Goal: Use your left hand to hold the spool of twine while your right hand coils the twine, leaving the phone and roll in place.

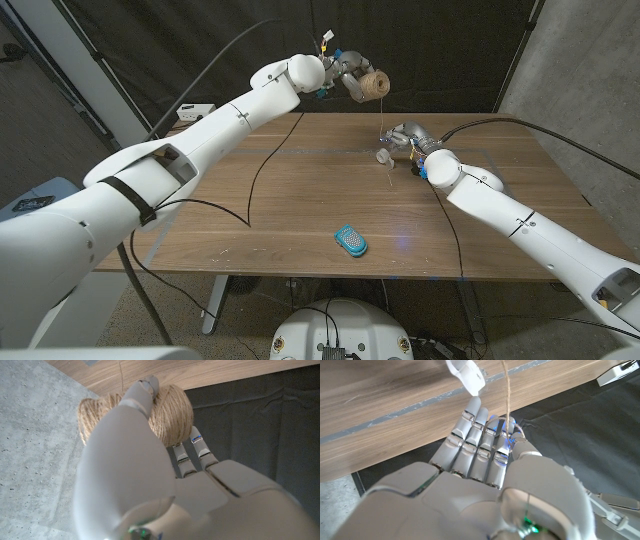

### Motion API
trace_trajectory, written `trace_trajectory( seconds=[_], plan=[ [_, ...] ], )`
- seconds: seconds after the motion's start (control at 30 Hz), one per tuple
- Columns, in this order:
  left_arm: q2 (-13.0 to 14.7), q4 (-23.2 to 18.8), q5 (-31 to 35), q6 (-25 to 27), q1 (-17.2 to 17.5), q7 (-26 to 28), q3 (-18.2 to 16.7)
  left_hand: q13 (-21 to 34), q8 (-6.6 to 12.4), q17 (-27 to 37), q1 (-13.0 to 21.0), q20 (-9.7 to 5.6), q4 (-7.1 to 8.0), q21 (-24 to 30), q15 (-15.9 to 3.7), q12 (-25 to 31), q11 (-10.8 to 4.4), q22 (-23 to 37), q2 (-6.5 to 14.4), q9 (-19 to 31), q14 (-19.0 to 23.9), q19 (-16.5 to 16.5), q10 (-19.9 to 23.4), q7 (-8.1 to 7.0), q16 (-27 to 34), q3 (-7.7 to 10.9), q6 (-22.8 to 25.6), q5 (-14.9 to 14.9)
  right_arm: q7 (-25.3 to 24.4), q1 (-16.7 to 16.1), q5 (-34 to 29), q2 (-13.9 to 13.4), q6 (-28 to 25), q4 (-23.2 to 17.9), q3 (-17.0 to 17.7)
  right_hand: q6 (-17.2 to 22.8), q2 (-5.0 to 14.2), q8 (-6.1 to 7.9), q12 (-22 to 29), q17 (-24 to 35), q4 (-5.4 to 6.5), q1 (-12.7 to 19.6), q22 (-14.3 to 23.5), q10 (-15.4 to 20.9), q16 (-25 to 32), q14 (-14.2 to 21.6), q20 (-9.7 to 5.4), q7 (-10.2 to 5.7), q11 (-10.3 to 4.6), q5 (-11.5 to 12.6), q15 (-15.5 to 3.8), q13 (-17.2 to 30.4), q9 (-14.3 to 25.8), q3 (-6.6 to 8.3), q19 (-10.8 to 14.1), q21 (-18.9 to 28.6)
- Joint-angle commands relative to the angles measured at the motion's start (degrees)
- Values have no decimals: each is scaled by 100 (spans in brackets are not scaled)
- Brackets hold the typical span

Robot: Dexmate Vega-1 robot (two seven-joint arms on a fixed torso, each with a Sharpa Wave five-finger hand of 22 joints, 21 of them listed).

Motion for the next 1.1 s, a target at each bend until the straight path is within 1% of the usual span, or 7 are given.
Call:
trace_trajectory(
  seconds=[0.03, 0.23, 0.5, 0.6, 0.67, 1.0, 1.1],
  plan=[
    [-103, 263, -35, -154, -81, 59, -2, 72, 146, 183, -244, 16, 60, 37, 70, 131, 590, 14, 633, 367, 330, -23, 810, 629, 1942, 56, 709, 21, 218, -24, -67, -125, 60, -222, -56, 4, -2, -6, -6, 26, 9, 44, 8, -10, -4, -3, -183, 1, -2, -8, -618, 8, 20, -7, -41, 46],
    [-151, 405, -43, -222, -133, 81, 2, 68, 150, 162, -244, 19, 60, 45, 71, 129, 588, 13, 636, 380, 334, -28, 810, 638, 1932, 58, 708, 25, 328, -32, -107, -178, 85, -332, -81, 2, -2, -7, -1, 32, 12, 38, 7, -1, -6, -10, -178, 6, 35, -9, -606, 8, 19, -15, -45, 49],
    [-161, 471, -51, -263, -149, 117, -11, 72, 147, 167, -243, 27, 58, 58, 74, 132, 577, 12, 637, 384, 337, -31, 811, 631, 1943, 57, 708, 31, 402, -66, -163, -232, 108, -434, -73, 2, -4, -6, -4, 34, 12, 34, 6, -12, -7, -6, -175, 8, 15, -9, -608, 8, 19, -20, -52, 51],
    [-161, 479, -51, -263, -152, 120, -10, 50, 146, 167, -243, 26, 59, 66, 67, 122, 580, 11, 639, 377, 340, -27, 822, 625, 1948, 57, 721, 32, 415, -96, -166, -249, 102, -471, -56, 0, -1, -7, -1, 34, 5, 42, 5, -6, -11, -10, -171, 16, 60, -7, -606, 8, 19, -16, -56, 52],
    [-172, 497, -54, -264, -156, 130, -11, 55, 145, 172, -243, 23, 59, 70, 74, 126, 576, 11, 640, 377, 338, -27, 823, 629, 1953, 57, 723, 33, 420, -122, -168, -264, 87, -504, -44, 1, -3, -6, -1, 34, 4, 42, 5, -8, -13, -11, -170, 21, 2, -7, -610, 7, 19, -17, -57, 53],
    [-198, 512, -27, -229, -178, 138, 21, 77, 140, 178, -242, 22, 57, 86, 79, 139, 566, 10, 641, 380, 337, -29, 822, 610, 1967, 55, 714, 38, 464, -238, -164, -341, 106, -634, 3, -27, 1, -17, -8, 43, 1, 44, 4, -29, -14, -20, -166, 14, 35, -7, -607, 7, 19, -21, -76, 51],
    [-189, 504, -12, -226, -184, 129, 37, 75, 139, 173, -241, 20, 56, 90, 77, 136, 572, 9, 639, 377, 337, -34, 818, 617, 1967, 54, 722, 40, 505, -263, -155, -370, 140, -665, 8, -35, 1, -19, -8, 45, 3, 41, 4, -31, -14, -18, -163, 6, 13, -7, -606, 8, 18, -24, -79, 52]
  ],
)
